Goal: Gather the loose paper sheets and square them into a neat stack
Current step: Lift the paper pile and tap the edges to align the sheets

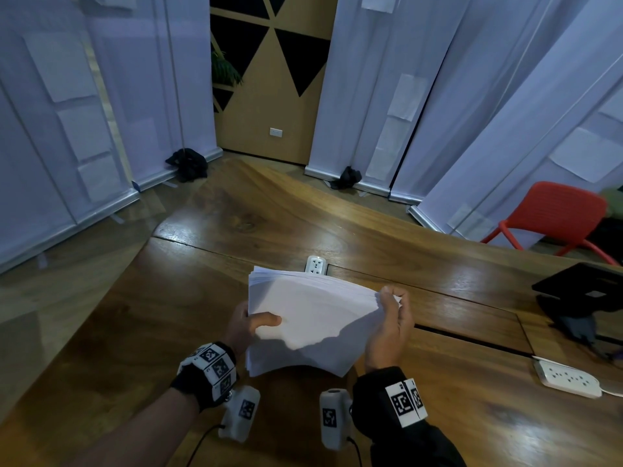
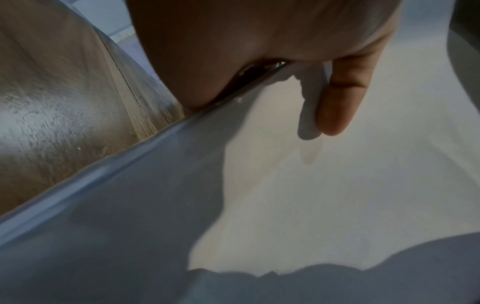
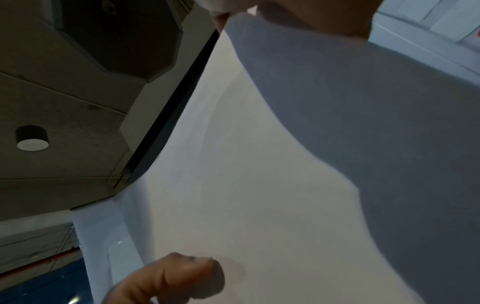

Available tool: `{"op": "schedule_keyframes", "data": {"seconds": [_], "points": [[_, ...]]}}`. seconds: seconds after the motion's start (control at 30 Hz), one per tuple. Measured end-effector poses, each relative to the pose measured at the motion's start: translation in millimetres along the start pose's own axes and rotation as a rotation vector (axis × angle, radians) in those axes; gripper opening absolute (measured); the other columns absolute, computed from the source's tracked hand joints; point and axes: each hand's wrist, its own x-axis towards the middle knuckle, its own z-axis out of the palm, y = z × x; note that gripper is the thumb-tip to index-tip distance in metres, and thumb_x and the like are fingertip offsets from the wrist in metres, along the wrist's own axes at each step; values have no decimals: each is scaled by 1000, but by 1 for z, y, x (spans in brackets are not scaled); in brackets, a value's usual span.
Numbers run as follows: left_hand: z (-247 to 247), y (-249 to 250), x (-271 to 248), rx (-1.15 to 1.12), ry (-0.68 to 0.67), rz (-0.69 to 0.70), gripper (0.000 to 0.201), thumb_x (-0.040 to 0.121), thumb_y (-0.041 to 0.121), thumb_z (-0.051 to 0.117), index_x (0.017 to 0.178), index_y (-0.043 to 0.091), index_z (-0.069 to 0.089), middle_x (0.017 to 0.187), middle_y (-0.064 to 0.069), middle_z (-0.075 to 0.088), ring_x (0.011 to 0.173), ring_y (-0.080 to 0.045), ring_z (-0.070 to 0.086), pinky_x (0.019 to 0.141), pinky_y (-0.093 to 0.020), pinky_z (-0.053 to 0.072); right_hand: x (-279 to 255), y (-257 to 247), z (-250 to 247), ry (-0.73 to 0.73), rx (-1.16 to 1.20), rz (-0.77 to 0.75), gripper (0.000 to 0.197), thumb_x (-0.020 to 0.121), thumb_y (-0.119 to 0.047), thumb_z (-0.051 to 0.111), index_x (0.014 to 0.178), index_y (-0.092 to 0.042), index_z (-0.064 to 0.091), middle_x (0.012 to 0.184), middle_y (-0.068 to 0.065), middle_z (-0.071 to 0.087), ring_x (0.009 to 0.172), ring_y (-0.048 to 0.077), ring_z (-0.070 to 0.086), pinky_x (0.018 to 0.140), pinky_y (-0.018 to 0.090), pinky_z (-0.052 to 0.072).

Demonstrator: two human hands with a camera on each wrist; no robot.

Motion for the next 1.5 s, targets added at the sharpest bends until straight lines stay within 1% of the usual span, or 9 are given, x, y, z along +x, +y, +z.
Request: {"op": "schedule_keyframes", "data": {"seconds": [0.37,0.6,0.77,0.87,0.93,1.07,1.23,1.37,1.5], "points": [[-1,0,1,48,17,-19,48,37,27,73,84,16,68,73,2,75,77,-22,68,71,-36,55,2,-5,0,-2,3,21,14,91,-10,50,85,-8,63,85,-4,66,83,-3,62,79,7,44],[8,16,-5,63,26,123,50,46,32,73,94,19,66,79,3,76,77,-14,72,58,-24,56,3,-10,1,31,-6,55,27,93,-25,44,80,-9,63,72,-7,61,70,-8,57,68,3,42],[22,31,-7,96,157,274,83,49,76,70,101,12,59,86,-9,72,78,-23,71,58,-37,59,2,-9,5,67,-73,125,25,85,-38,49,68,-20,47,68,-5,42,64,1,45,70,20,37],[34,38,-12,122,299,288,76,43,90,53,84,26,54,68,5,68,62,-3,67,47,-24,54,1,-8,6,79,-154,100,30,83,-45,49,62,-24,41,64,-6,37,66,11,38,69,29,33],[43,45,-12,168,429,247,61,56,85,48,71,26,48,59,3,60,53,1,61,48,-21,48,-1,-11,8,91,-212,92,31,83,-47,46,61,-24,41,63,-9,33,63,10,37,67,32,32],[45,54,-8,131,503,227,41,73,57,53,67,17,48,67,-14,51,66,-26,55,59,-35,43,-2,-16,9,121,-277,82,30,89,-34,44,66,-15,48,72,-12,18,54,12,38,64,38,33],[36,51,-3,94,388,376,46,79,59,47,69,14,44,65,-10,39,61,-20,41,56,-32,36,-2,-13,9,106,-204,37,49,95,-46,35,81,-4,57,72,14,54,64,23,45,67,45,38],[9,34,1,162,117,327,95,57,85,54,94,-3,51,76,-9,60,65,-22,62,51,-24,49,-4,10,-10,-45,-232,-61,58,67,-88,35,83,-33,44,72,-3,44,61,0,45,60,23,41],[-7,11,-7,432,20,231,76,52,60,80,109,13,61,98,0,72,90,-9,69,71,-25,59,-15,38,-32,-187,-368,65,108,39,-83,67,111,-4,57,95,1,66,74,-11,64,56,6,50]]}}
